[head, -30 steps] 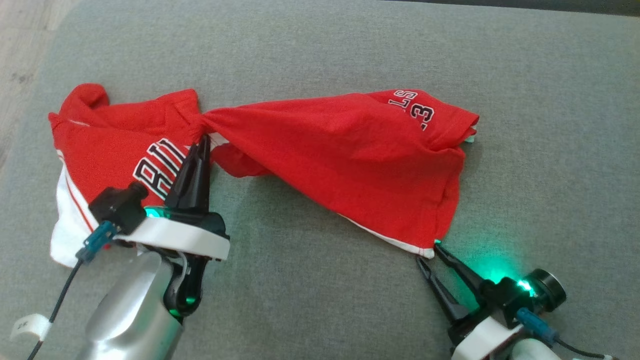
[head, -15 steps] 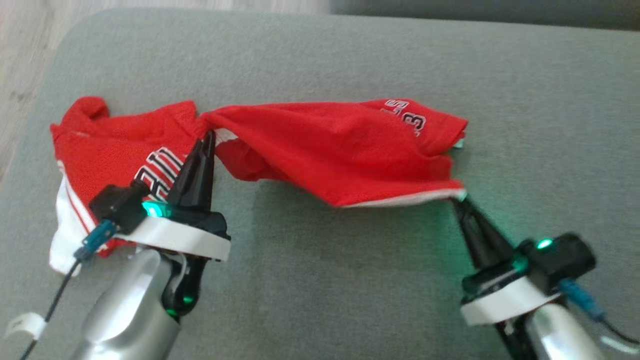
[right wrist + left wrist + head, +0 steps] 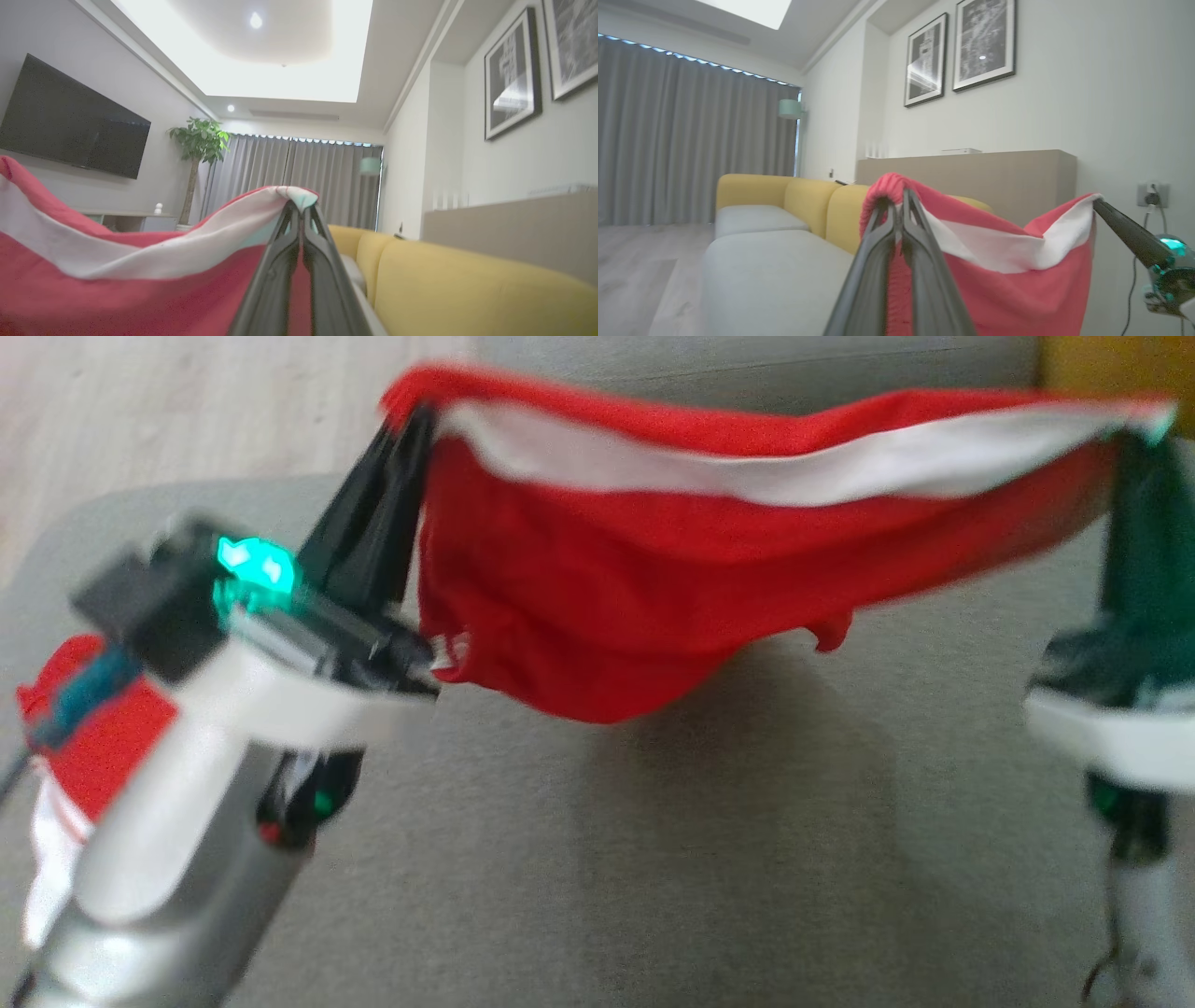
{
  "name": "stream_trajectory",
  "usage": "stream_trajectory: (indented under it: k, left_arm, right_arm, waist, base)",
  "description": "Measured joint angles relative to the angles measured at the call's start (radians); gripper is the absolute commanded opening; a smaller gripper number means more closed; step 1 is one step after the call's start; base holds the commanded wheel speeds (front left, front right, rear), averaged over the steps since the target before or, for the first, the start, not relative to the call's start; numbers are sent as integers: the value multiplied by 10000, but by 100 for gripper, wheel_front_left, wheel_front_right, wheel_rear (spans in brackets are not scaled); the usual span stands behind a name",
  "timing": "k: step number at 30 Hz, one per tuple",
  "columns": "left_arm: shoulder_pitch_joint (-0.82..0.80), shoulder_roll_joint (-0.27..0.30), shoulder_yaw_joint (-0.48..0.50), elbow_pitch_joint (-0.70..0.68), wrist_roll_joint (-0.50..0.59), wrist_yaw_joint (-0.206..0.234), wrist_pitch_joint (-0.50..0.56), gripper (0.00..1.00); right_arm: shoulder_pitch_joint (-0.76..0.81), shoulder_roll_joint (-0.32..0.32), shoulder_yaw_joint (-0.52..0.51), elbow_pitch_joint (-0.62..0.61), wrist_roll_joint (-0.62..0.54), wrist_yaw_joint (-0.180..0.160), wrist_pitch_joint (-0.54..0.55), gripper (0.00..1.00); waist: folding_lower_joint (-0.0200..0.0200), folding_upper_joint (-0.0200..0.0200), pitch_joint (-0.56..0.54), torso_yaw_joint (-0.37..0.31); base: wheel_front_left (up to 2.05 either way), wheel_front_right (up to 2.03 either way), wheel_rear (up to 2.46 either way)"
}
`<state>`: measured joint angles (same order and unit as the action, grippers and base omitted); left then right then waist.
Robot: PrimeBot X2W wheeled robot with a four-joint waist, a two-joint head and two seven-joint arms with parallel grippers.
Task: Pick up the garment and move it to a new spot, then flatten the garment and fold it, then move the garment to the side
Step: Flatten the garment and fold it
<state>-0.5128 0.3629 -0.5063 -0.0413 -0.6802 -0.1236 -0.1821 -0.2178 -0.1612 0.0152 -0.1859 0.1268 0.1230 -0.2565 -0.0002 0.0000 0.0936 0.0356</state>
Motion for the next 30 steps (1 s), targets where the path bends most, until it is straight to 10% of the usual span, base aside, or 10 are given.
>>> stream_trajectory:
  k: [9, 18, 30]
  left_arm:
    - [-3637, 75, -928, 148, -134, -86, 1588, 0]
    - [-7133, -805, -1952, 3248, 802, -86, -253, 0]
    - [-4916, -886, -3237, 3693, 1407, -86, -755, 0]
  right_arm:
    - [-3523, -1160, -709, 1797, -178, 0, -4, 0]
    - [-6061, -1645, -1820, 2219, -426, 0, -6, 0]
    - [-3135, -872, -1927, 1277, -838, 0, -46, 0]
  waist:
    - [2, 0, 400, -851]
    - [6, 0, 2330, -1208]
    - [4, -1, 3245, -1444]
  base:
    - [0, 0, 0]
    - [0, 0, 0]
    - [0, 0, 0]
